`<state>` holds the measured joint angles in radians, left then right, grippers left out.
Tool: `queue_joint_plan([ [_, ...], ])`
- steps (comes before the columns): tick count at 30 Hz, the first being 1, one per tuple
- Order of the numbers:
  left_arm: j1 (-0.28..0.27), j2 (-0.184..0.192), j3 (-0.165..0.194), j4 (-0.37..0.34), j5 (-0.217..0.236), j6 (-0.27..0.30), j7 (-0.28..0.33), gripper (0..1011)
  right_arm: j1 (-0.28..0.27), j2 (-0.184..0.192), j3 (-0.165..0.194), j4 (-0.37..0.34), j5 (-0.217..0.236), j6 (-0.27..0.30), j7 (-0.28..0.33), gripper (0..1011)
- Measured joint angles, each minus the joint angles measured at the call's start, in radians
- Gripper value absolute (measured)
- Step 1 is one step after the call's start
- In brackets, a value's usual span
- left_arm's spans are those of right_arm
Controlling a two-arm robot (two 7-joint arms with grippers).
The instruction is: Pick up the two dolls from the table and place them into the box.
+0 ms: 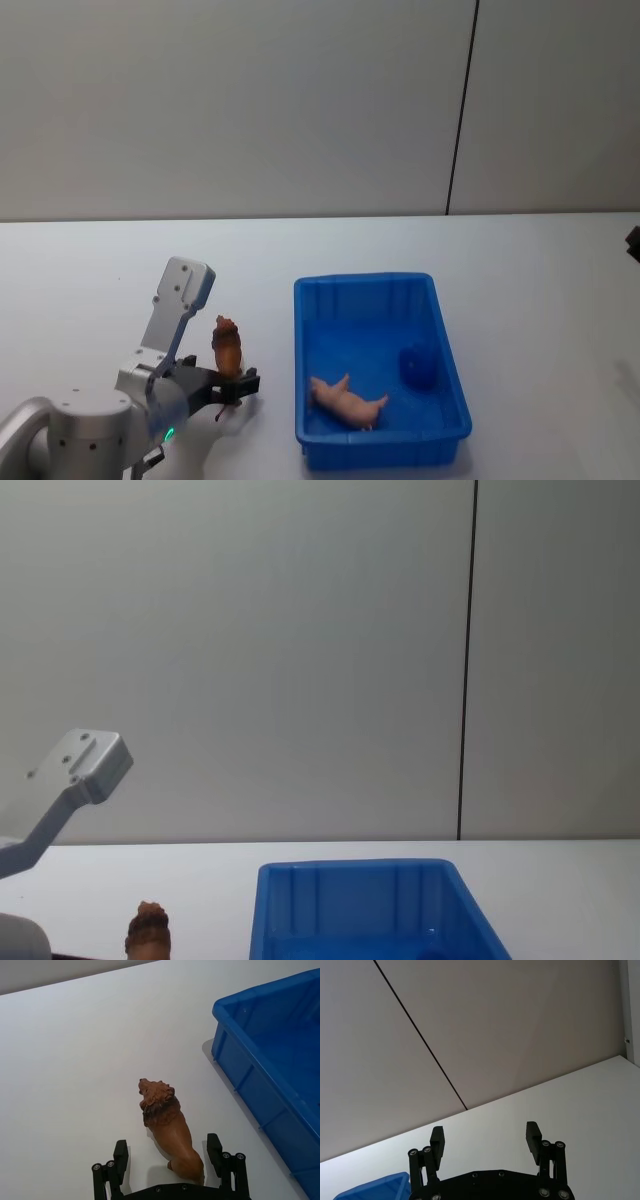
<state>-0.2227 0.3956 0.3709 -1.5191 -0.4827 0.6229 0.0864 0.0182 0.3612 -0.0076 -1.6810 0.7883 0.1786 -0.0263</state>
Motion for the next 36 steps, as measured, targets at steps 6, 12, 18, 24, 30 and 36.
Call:
queue_joint_plan([
  [6, -0.016, -0.018, -0.003, 0.029, -0.006, -0.009, 0.003, 1001, 0.000, 0.000, 0.000, 0.000, 0.000, 0.000, -0.001, 1001],
  [12, -0.028, -0.030, -0.004, 0.049, -0.015, -0.015, 0.002, 976, 0.000, 0.000, 0.000, 0.000, 0.000, 0.000, -0.001, 1001],
  [18, -0.035, -0.038, -0.005, 0.062, -0.019, -0.018, 0.000, 833, 0.000, 0.000, 0.000, 0.000, 0.000, 0.000, -0.001, 1001],
  [24, -0.039, -0.042, -0.006, 0.069, -0.022, -0.020, -0.002, 661, 0.000, 0.000, 0.000, 0.000, 0.000, 0.000, 0.000, 1001],
  [30, -0.041, -0.045, -0.007, 0.073, -0.024, -0.021, -0.003, 476, 0.000, 0.000, 0.000, 0.000, 0.000, 0.000, 0.000, 1001],
  [36, -0.042, -0.046, -0.007, 0.075, -0.024, -0.022, -0.004, 361, 0.000, 0.000, 0.000, 0.000, 0.000, 0.000, 0.000, 1001],
])
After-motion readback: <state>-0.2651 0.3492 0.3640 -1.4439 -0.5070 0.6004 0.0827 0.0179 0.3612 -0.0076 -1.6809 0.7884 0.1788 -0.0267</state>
